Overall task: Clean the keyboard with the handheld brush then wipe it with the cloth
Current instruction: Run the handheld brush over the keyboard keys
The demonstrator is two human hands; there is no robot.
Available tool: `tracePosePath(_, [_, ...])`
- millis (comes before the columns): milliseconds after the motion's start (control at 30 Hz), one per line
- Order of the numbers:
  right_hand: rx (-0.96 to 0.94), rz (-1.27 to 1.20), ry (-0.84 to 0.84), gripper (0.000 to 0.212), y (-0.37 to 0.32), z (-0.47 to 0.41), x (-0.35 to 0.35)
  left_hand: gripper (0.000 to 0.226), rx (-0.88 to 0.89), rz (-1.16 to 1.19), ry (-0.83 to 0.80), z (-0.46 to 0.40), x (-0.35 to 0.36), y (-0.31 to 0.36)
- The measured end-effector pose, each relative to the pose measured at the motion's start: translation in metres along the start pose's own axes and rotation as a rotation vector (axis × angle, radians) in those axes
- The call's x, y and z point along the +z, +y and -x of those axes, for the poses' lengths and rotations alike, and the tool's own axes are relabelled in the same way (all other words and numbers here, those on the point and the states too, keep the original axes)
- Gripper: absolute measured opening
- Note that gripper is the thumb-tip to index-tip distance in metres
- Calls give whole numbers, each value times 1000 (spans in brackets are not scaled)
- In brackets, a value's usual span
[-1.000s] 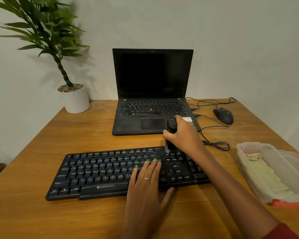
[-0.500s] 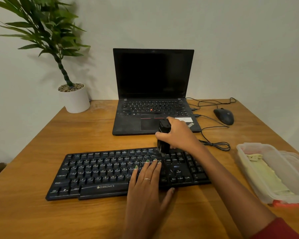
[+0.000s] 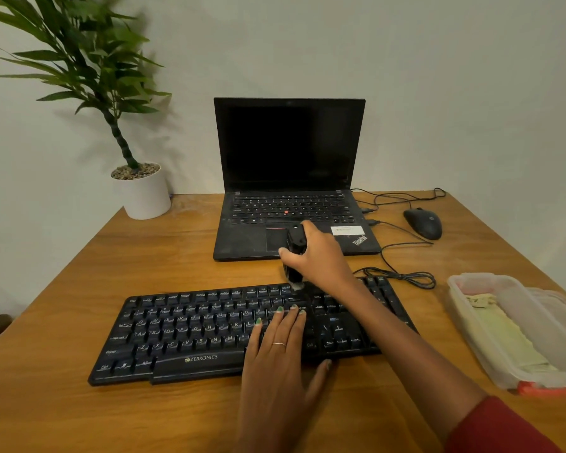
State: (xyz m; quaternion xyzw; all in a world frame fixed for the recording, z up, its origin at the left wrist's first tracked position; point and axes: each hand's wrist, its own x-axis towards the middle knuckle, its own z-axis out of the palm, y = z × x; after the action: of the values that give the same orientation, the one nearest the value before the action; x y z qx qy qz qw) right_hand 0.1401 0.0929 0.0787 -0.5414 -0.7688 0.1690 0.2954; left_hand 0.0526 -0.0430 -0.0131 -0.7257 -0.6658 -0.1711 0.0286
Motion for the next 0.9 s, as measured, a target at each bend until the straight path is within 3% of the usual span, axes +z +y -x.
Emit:
tracePosePath(167, [235, -8, -172, 33, 8, -10, -25, 74, -7, 4, 4, 0, 0, 0])
tracePosePath(233, [306, 212, -134, 37, 11, -11, -36, 74, -4, 7, 6, 1, 0, 0])
tracePosePath(300, [288, 398, -61, 41, 13, -10, -39, 74, -5, 10, 3, 1, 0, 0])
tracePosePath(333, [251, 379, -42, 40, 12, -9, -36, 74, -8, 8, -1, 1, 0, 0])
tracePosePath(433, [137, 94, -78, 33, 5, -2, -18, 73, -7, 3, -5, 1, 1, -1])
tracePosePath(533, [180, -145, -79, 31, 3, 1, -13, 72, -1, 4, -5, 2, 2, 0])
tracePosePath(600, [258, -96, -84, 31, 10, 0, -22, 74, -4, 9, -7, 2, 1, -1])
tracePosePath(767, [292, 424, 68, 41, 32, 2, -48, 70, 15, 17, 34, 3, 1, -1])
tracePosePath(900, [144, 233, 43, 31, 18, 11, -32, 70, 17, 10, 41, 2, 2, 0])
